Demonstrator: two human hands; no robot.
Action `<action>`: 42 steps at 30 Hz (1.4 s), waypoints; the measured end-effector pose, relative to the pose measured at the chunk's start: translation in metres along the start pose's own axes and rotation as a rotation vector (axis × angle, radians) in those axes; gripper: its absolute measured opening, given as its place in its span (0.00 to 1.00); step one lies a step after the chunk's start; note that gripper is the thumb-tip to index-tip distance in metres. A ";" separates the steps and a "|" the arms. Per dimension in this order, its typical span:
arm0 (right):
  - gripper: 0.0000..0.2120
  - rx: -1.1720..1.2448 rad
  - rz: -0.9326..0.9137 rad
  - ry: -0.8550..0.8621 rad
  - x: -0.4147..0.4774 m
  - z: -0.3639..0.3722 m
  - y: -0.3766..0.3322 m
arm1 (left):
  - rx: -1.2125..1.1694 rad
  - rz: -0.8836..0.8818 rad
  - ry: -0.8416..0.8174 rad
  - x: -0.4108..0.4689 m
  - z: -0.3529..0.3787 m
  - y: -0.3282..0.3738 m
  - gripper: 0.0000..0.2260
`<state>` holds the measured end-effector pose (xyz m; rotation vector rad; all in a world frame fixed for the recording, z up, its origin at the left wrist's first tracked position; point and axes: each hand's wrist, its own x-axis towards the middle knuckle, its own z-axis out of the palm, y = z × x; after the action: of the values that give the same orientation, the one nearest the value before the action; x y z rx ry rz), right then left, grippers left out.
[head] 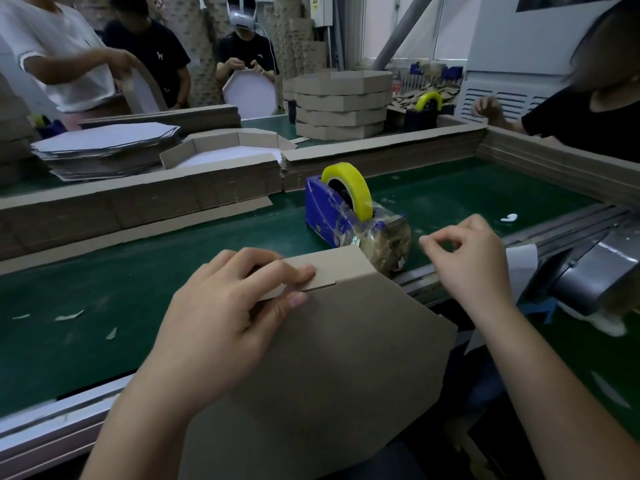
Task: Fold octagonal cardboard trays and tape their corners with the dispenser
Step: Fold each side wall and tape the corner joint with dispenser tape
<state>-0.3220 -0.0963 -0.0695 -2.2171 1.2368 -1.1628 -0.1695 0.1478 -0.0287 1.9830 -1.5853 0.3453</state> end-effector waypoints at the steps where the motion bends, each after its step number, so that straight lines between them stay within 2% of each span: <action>1: 0.08 0.038 -0.032 0.033 -0.003 -0.003 -0.006 | -0.003 0.001 0.003 0.000 0.000 0.000 0.16; 5: 0.04 0.239 -0.231 0.137 -0.023 -0.022 -0.051 | -0.034 -0.009 0.014 0.001 0.001 0.000 0.15; 7: 0.02 0.421 -0.297 0.143 -0.047 -0.028 -0.076 | -0.039 -0.010 0.023 -0.001 0.001 0.001 0.14; 9: 0.03 0.725 -0.237 0.017 -0.078 -0.028 -0.097 | -0.044 -0.006 0.031 -0.001 0.001 0.001 0.14; 11: 0.03 1.000 -0.079 -0.171 -0.104 -0.021 -0.111 | -0.042 0.001 0.030 0.000 0.000 0.001 0.14; 13: 0.05 1.105 0.116 -0.279 -0.118 -0.007 -0.115 | -0.052 0.004 0.014 -0.001 -0.002 0.001 0.14; 16: 0.14 1.164 0.338 -0.272 -0.121 0.006 -0.116 | -0.083 0.011 -0.008 -0.004 -0.005 -0.001 0.15; 23: 0.19 1.147 0.449 -0.268 -0.129 0.014 -0.118 | -0.127 0.010 -0.034 -0.005 -0.006 -0.001 0.17; 27: 0.18 1.140 0.474 -0.283 -0.129 0.015 -0.119 | -0.125 0.025 -0.043 -0.005 -0.005 -0.002 0.16; 31: 0.20 1.134 0.489 -0.287 -0.131 0.016 -0.119 | -0.271 -0.081 -0.057 -0.007 -0.005 -0.004 0.08; 39: 0.23 1.130 0.437 -0.294 -0.133 0.016 -0.116 | -0.267 0.019 -0.086 -0.006 -0.008 -0.006 0.10; 42: 0.17 1.131 0.414 -0.363 -0.134 0.014 -0.111 | -0.316 -0.024 -0.062 -0.007 -0.009 -0.007 0.11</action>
<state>-0.2889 0.0757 -0.0736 -1.1677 0.5724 -0.8795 -0.1634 0.1597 -0.0272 1.7815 -1.5450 0.0200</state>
